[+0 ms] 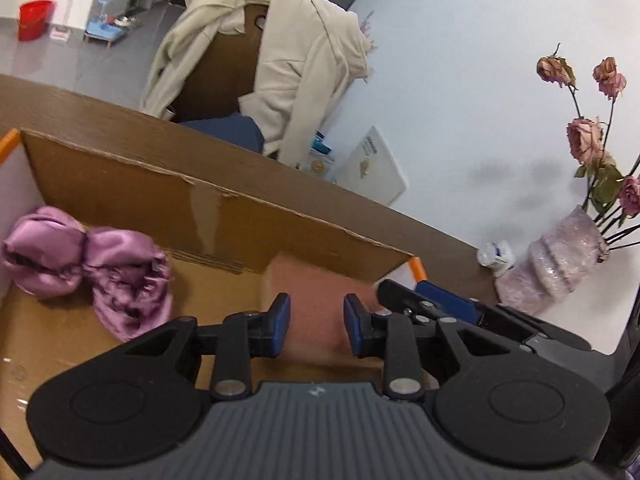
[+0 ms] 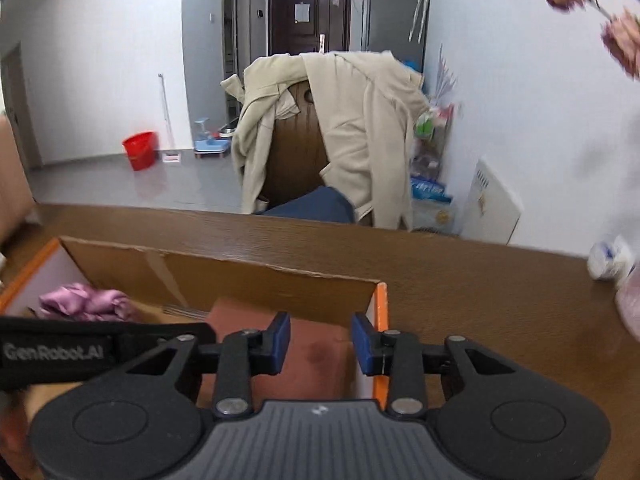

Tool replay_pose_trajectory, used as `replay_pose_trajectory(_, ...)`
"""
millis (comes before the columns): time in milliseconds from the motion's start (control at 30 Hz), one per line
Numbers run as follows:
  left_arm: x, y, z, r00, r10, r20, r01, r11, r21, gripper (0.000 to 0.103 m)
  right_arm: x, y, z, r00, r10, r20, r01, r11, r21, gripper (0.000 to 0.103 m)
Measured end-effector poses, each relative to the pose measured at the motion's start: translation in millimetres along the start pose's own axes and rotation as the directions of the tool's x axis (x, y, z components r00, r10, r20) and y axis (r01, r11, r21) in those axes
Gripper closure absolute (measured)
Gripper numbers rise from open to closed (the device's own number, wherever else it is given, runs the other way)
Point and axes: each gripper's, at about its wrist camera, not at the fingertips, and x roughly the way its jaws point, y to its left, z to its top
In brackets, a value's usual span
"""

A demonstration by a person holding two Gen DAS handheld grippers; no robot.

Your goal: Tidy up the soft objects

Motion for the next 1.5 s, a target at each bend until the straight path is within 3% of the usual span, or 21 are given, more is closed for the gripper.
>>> replay_pose_trajectory(100, -27, 0, 0, 0.999, -0.005, 0.039, 0.005, 1.0, 0.016, 0.074, -20, 1, 0, 0.999, 0.006, 0.041, -0.006, 1.0, -0.001, 0.073)
replay_pose_trajectory(267, -109, -23, -3, 0.989, -0.022, 0.148, 0.012, 0.997, 0.074, 0.073, -86, -10, 6, 0.991, 0.037, 0.131, -0.036, 0.999, -0.012, 0.071)
replay_pose_trajectory(367, -170, -41, -10, 0.976, -0.018, 0.219, -0.018, 0.987, 0.162, 0.061, -138, -15, 4, 0.98, 0.058, 0.188, -0.053, 0.998, -0.031, 0.068)
replay_pose_trajectory(433, -206, -49, -21, 0.962, -0.01, 0.272, -0.054, 0.972, 0.227, 0.047, -177, -19, -2, 0.97, 0.074, 0.23, -0.065, 0.997, -0.043, 0.059)
replay_pose_trajectory(567, -272, -53, -66, 0.941, 0.003, 0.338, -0.129, 0.928, 0.35, 0.042, -247, -21, -29, 0.947, 0.109, 0.301, -0.094, 0.994, -0.064, 0.048)
replay_pose_trajectory(700, -316, -48, -125, 0.918, 0.021, 0.395, -0.205, 0.879, 0.43, 0.028, -310, -14, -75, 0.916, 0.156, 0.37, -0.131, 0.987, -0.092, 0.034)
replay_pose_trajectory(800, -340, -34, -172, 0.909, 0.044, 0.415, -0.238, 0.872, 0.428, 0.021, -346, -3, -117, 0.888, 0.189, 0.419, -0.155, 0.981, -0.114, 0.026)
replay_pose_trajectory(933, -362, -11, -230, 0.908, 0.06, 0.415, -0.242, 0.884, 0.4, 0.012, -380, 17, -182, 0.851, 0.212, 0.481, -0.172, 0.977, -0.127, 0.013)
replay_pose_trajectory(1000, -371, 1, -257, 0.897, 0.067, 0.436, -0.26, 0.879, 0.401, 0.011, -388, 29, -214, 0.839, 0.221, 0.498, -0.178, 0.975, -0.133, 0.009)
replay_pose_trajectory(1133, -385, 22, -299, 0.882, 0.106, 0.459, -0.283, 0.898, 0.336, 0.007, -392, 52, -271, 0.856, 0.236, 0.46, -0.201, 0.972, -0.123, 0.009)
replay_pose_trajectory(1200, -387, 32, -311, 0.893, 0.109, 0.436, -0.266, 0.91, 0.318, 0.007, -389, 58, -294, 0.87, 0.264, 0.417, -0.258, 0.963, -0.072, 0.009)
replay_pose_trajectory(1267, -387, 38, -317, 0.898, 0.128, 0.421, -0.281, 0.903, 0.326, 0.007, -385, 63, -308, 0.88, 0.292, 0.374, -0.291, 0.955, -0.061, 0.009)
replay_pose_trajectory(1367, -383, 42, -317, 0.903, 0.13, 0.41, -0.28, 0.901, 0.332, 0.007, -380, 68, -318, 0.904, 0.256, 0.341, -0.252, 0.966, -0.056, 0.009)
replay_pose_trajectory(1500, -360, 44, -316, 0.929, 0.101, 0.357, -0.222, 0.922, 0.317, 0.007, -372, 64, -321, 0.918, 0.228, 0.325, -0.238, 0.971, -0.009, 0.009)
